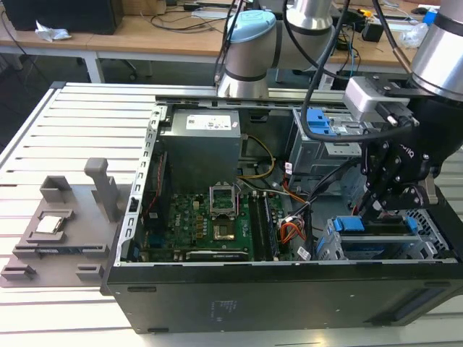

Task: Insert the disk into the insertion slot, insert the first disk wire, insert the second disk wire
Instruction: 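Insert the second disk wire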

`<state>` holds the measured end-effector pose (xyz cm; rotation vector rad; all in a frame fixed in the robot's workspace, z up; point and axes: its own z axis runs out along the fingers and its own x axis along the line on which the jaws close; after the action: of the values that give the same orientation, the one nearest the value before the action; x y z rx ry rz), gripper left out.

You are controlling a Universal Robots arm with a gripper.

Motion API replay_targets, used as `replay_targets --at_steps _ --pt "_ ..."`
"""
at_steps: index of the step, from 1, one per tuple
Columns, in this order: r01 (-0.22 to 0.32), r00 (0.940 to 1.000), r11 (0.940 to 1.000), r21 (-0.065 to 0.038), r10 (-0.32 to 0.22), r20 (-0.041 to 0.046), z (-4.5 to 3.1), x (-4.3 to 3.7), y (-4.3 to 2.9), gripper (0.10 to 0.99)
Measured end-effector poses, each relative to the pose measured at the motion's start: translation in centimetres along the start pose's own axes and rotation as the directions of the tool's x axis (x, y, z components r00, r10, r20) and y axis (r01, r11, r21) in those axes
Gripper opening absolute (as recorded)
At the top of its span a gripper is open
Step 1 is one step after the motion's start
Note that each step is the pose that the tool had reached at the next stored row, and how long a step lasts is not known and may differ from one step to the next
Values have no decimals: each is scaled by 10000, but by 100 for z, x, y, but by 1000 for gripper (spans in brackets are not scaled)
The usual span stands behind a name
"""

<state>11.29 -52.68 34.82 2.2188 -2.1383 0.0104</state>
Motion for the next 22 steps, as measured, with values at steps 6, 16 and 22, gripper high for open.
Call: replay_targets --at_steps 6,16,22 --pt "33 9959 10000 -1 -33 903 10 181 -31 153" --pt "44 9944 9999 -106 -33 1060 30 217 -161 153" --pt "46 9944 9999 -134 -32 1060 68 216 -191 153"
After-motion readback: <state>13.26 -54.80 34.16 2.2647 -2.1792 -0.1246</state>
